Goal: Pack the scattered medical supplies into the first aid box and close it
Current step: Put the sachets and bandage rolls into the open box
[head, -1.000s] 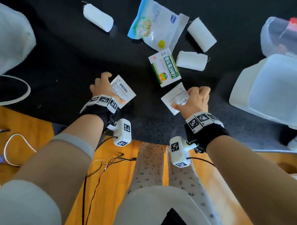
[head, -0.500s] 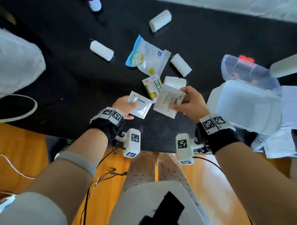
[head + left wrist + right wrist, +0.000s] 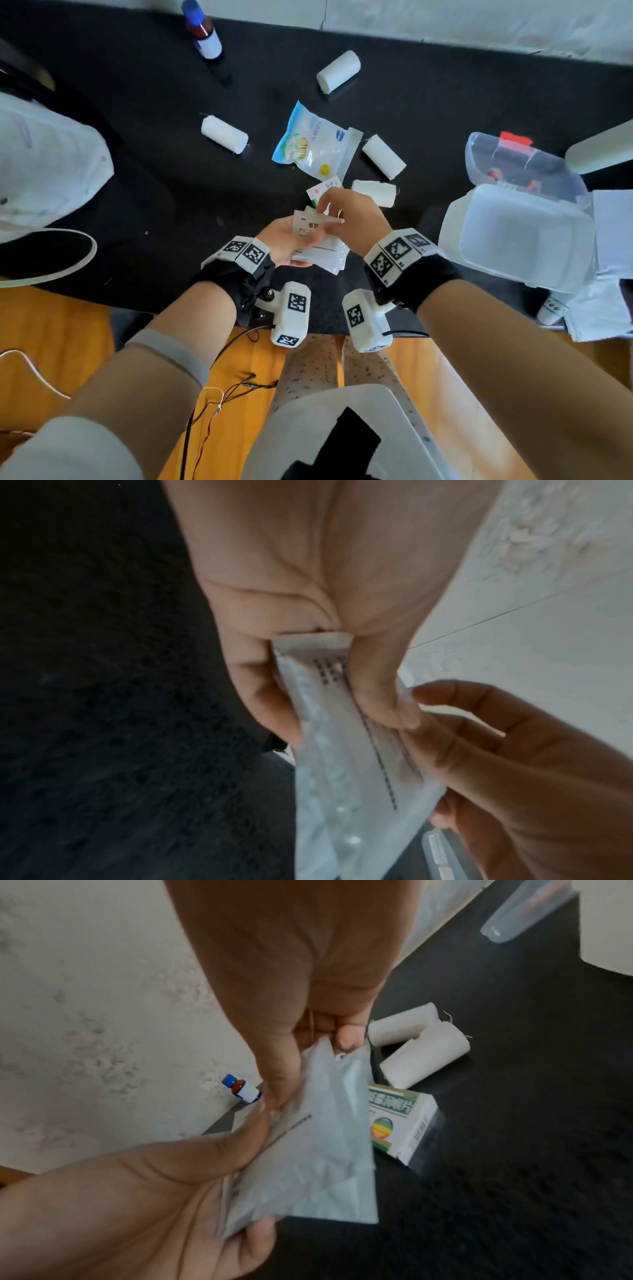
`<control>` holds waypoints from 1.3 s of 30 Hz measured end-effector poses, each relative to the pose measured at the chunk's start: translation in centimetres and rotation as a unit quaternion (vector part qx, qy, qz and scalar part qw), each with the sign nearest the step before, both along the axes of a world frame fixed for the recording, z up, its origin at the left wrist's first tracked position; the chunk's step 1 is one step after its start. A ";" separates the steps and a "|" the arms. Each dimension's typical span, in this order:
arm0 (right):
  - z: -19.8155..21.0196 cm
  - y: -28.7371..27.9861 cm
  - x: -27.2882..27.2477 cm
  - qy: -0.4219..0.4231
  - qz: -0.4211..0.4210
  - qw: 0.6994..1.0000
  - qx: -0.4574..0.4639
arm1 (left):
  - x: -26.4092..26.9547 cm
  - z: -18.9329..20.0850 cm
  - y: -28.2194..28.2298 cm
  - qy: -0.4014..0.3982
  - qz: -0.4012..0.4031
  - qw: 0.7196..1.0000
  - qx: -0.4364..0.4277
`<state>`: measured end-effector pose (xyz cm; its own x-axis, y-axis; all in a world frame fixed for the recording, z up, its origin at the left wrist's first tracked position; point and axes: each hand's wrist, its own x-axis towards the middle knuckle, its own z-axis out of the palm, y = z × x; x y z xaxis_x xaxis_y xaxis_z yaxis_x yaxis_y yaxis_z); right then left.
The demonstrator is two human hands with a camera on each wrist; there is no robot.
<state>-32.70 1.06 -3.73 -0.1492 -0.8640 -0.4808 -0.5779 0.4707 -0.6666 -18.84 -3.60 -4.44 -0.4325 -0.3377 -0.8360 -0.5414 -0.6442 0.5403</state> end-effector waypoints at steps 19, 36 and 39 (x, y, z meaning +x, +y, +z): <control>-9.4 -2.8 -5.1 0.304 -0.006 0.947 0.101 | 2.4 -7.3 -3.6 -0.100 0.147 0.983 -0.037; -10.0 -4.3 -5.9 0.225 -0.082 0.966 0.100 | 1.5 -9.2 -4.6 -0.065 0.197 0.973 -0.096; -9.7 -2.7 -5.4 0.205 -0.085 0.971 0.095 | 1.0 -8.4 -4.4 -0.040 0.212 0.973 -0.081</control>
<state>-38.11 -1.66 -13.43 -0.4939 -0.7116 -0.4997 -0.6791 0.6745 -0.2895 -17.89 -7.97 -12.85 -0.1614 -0.6024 -0.7817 -0.2902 -0.7281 0.6210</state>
